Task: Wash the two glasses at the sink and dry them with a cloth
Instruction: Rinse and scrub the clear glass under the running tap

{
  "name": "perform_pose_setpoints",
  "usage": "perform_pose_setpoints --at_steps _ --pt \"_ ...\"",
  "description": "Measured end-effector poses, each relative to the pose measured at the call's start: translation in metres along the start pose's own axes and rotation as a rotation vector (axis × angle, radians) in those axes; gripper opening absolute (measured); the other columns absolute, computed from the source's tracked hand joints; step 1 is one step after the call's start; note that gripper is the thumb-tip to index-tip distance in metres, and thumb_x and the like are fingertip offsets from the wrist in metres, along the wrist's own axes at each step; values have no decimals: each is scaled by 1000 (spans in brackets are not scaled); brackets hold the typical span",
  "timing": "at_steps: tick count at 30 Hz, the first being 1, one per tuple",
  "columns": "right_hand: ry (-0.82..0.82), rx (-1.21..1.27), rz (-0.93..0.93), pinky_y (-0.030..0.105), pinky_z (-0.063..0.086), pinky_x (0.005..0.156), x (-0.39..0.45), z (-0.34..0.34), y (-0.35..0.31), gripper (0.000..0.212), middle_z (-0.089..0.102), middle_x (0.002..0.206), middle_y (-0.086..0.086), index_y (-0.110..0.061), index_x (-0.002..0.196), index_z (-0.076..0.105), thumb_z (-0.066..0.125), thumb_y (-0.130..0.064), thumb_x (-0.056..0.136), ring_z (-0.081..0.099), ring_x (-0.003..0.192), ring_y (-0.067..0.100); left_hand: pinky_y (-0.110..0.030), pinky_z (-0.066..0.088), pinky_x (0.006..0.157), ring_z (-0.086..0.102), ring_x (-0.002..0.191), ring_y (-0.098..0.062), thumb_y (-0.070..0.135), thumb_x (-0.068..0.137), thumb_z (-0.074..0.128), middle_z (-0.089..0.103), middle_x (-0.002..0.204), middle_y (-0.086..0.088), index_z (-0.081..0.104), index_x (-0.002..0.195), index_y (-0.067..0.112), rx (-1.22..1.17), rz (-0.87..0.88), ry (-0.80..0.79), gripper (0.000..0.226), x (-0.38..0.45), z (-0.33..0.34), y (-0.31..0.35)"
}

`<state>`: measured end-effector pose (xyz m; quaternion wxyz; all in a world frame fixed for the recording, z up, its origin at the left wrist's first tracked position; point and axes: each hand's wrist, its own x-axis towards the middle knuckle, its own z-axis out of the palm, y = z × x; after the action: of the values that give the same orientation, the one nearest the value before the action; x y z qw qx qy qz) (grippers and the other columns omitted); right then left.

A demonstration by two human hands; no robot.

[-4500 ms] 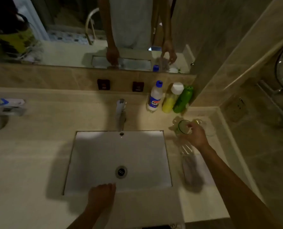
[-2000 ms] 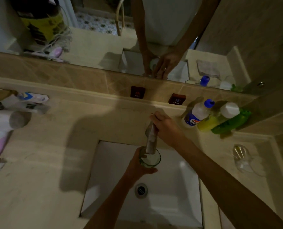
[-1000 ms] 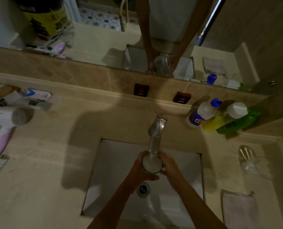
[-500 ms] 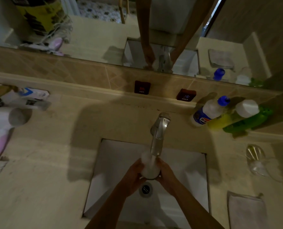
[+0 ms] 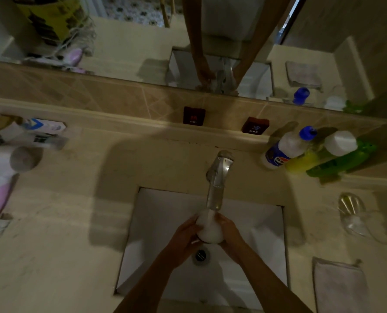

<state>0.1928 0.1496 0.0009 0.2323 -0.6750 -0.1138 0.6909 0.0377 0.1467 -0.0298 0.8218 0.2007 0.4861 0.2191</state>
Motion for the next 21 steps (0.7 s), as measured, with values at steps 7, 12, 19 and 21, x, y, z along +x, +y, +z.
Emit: perform_pose_setpoints --at_steps 7,12,19,21 --pt "-108 7 -117 45 57 91 -9 -11 12 32 73 114 -4 -32 117 69 59 -48 91 69 107 19 -37 58 90 68 115 -33 19 95 65 69 128 -16 66 126 18 22 -44 -15 31 -9 -16 2" --pt "-3 103 -147 52 48 101 3 3 13 29 62 128 23 -4 122 63 51 -19 100 58 120 39 -36 60 86 71 112 -25 21 100 55 75 121 -4 59 134 20 -48 42 41 34 -4 -5 -2" --pt "-49 142 -128 50 54 95 -1 -14 7 23 73 113 14 -14 107 75 59 -24 94 69 104 30 -44 57 96 65 120 -32 13 102 51 68 132 -12 57 139 17 46 31 -3 38 -4 -1 3" --pt "-23 146 -187 44 57 86 -3 -6 5 18 73 110 16 -16 98 77 59 -17 94 71 98 27 -43 58 94 67 118 -28 17 99 54 71 128 -10 59 136 15 5 81 13 37 -2 4 2"
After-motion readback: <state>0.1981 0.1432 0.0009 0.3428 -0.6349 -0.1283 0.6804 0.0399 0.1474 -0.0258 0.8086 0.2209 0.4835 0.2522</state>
